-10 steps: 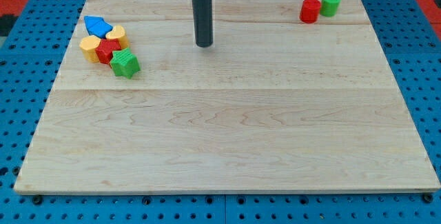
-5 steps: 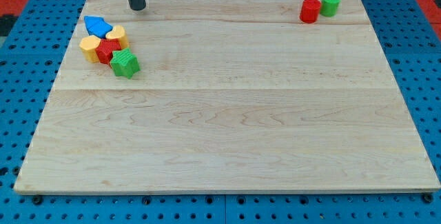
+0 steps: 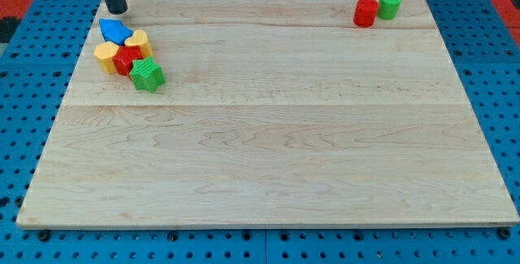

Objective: Push the blue cube and yellow heart to right a bit

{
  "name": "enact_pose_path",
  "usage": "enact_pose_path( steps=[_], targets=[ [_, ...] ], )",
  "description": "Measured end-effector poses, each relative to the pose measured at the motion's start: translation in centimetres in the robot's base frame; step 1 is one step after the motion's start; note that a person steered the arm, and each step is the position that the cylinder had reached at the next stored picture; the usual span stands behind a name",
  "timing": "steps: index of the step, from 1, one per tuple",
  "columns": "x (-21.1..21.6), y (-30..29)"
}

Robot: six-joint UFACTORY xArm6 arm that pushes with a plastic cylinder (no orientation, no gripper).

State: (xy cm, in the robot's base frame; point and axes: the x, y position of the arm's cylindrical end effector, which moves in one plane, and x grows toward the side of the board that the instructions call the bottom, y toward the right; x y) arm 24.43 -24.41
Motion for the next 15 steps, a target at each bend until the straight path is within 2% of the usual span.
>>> enact_pose_path(
  steps=[2, 6, 11, 13, 15],
  targets=[
    [2.9, -0.7],
    [4.9, -1.3],
    [5.8, -1.3],
    [4.1, -1.1],
    [3.8, 2.5]
  ],
)
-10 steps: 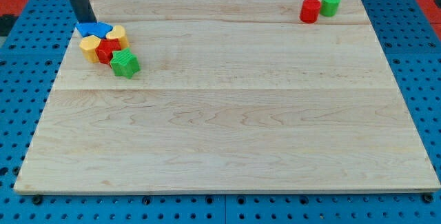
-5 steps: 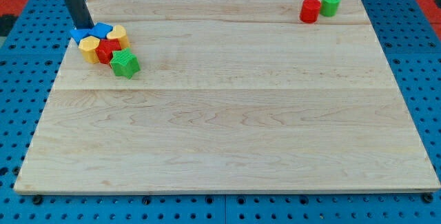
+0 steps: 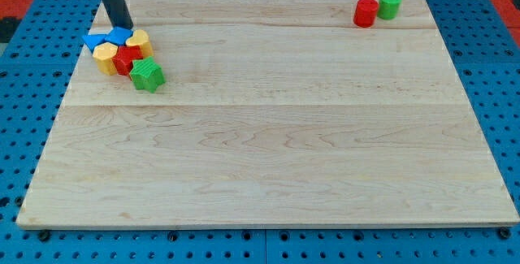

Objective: Push the blue cube and yellow heart to right a bit

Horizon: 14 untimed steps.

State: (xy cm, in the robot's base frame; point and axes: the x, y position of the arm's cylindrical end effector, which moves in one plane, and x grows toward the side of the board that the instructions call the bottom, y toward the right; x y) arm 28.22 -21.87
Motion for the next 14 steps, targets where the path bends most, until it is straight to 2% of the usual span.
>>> enact_pose_path(
  steps=[3, 8, 14],
  targets=[
    [0.1, -0.1],
    [-0.1, -5.4],
    [4.0, -4.2]
  ],
)
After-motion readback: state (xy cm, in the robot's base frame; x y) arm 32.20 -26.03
